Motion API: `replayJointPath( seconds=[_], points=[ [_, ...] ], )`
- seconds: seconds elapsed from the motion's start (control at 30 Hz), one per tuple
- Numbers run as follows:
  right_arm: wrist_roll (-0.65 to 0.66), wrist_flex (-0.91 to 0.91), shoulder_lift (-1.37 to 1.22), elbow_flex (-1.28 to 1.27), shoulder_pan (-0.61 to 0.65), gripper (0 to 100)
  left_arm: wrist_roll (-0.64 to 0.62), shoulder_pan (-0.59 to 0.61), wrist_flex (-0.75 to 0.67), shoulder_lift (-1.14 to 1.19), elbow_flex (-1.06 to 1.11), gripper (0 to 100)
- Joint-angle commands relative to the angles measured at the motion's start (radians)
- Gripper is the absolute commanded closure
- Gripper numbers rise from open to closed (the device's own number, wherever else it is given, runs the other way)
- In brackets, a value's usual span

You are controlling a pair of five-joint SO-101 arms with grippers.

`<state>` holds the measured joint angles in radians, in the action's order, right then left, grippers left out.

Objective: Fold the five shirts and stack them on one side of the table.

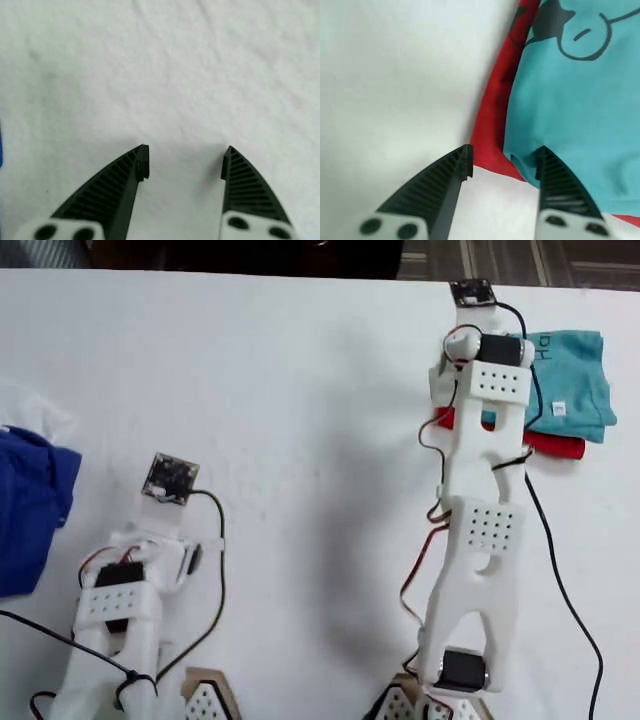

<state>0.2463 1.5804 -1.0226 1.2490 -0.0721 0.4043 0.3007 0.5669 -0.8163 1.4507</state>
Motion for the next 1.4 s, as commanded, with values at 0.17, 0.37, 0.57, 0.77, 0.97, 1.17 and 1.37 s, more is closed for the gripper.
replayJointPath(
  seconds=[0.17,0.37,0.57,0.77,0.97,1.17,1.37],
  points=[
    [0.071,-0.022,0.021,0.04,-0.054,79.0,0.006,0.002,-0.015,-0.018,-0.002,75],
    [0.106,-0.025,-0.051,0.051,-0.059,79.0,0.006,0.002,-0.015,-0.018,-0.002,75],
    [0.107,-0.064,-0.099,0.052,-0.076,79.0,0.006,0.002,-0.015,-0.018,-0.002,75],
    [0.107,-0.113,-0.105,0.052,-0.111,80.5,0.006,0.002,-0.015,-0.018,-0.002,75],
    [0.107,-0.128,-0.101,0.052,-0.117,98.0,0.006,0.002,-0.015,-0.018,-0.002,75],
    [0.101,-0.111,-0.062,0.052,-0.104,97.9,0.006,0.002,-0.015,-0.018,-0.002,75],
    [0.101,-0.085,0.038,0.052,-0.07,97.9,0.006,0.002,-0.015,-0.018,-0.002,75]
  ],
)
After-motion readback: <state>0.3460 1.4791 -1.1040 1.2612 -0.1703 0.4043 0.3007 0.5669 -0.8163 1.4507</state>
